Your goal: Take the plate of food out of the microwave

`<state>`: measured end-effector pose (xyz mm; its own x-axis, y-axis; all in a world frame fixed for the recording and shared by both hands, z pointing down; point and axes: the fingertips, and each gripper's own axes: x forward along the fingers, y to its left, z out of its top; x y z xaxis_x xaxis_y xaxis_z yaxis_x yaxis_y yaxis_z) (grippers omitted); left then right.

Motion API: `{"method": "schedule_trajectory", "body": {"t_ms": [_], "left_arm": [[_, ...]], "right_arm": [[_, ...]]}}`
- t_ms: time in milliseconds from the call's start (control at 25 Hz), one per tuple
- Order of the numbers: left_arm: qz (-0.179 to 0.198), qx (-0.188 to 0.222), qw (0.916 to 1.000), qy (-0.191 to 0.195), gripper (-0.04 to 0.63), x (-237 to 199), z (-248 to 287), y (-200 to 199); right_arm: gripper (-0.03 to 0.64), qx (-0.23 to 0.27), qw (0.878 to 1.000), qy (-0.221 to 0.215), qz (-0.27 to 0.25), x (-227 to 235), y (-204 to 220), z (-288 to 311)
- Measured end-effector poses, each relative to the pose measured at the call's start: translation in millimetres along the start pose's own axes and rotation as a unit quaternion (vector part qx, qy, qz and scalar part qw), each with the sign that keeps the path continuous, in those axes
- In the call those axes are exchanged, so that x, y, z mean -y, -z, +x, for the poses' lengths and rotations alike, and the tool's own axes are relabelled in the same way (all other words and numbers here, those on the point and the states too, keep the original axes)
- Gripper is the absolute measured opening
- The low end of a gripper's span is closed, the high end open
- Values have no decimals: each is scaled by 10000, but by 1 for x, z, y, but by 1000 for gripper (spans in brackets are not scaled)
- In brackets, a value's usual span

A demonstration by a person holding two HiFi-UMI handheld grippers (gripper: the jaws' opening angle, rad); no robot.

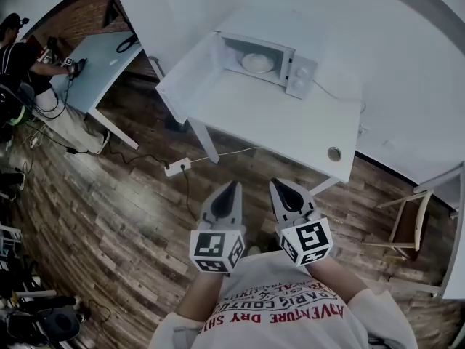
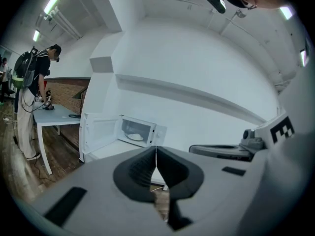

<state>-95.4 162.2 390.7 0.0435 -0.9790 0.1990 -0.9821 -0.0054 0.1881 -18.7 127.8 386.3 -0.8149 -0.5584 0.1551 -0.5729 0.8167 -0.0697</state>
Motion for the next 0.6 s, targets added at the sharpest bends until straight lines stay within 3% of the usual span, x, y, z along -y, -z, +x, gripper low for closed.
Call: {"method": "schedule_trajectory", "body": {"t_ms": [320,600], "left_arm": [[-150,-147,9997,-89,6,-36,57,6],[-120,21,9996,-254,6,-69,143,-36]], "right_arm": [[10,-167,9996,-207,50,23,5,68],[10,27,9989,-478,-12,70,-30,147]]}}
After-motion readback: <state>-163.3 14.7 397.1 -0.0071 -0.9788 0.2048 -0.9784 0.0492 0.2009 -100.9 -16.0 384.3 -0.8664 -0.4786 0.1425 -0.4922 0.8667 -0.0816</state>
